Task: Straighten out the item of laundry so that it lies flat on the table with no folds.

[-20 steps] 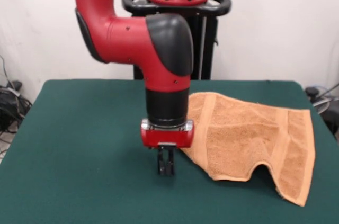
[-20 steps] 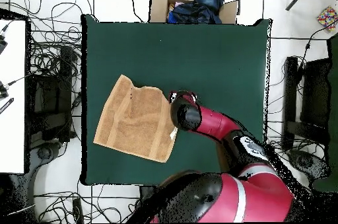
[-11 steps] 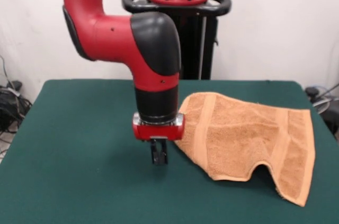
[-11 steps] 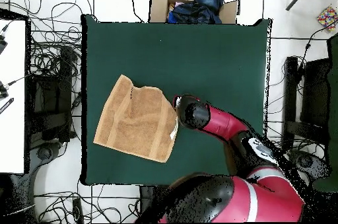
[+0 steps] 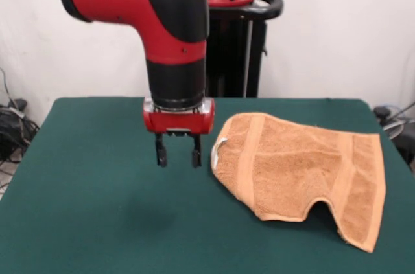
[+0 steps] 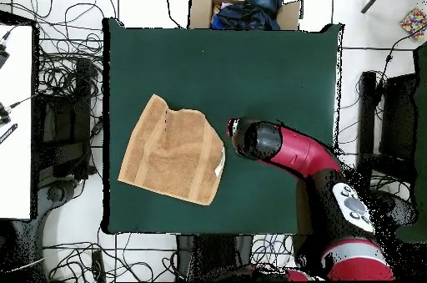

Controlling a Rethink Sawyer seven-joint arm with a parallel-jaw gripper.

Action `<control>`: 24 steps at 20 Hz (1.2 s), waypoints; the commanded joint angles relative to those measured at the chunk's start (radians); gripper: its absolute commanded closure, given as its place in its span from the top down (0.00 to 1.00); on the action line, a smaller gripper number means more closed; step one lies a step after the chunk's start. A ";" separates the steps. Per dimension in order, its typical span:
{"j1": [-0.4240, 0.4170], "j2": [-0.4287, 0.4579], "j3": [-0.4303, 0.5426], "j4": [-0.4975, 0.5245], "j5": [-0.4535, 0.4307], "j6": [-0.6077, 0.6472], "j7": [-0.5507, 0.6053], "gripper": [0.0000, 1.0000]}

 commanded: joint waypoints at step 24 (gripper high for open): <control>0.065 0.252 0.120 0.079 0.007 -0.321 0.181 1.00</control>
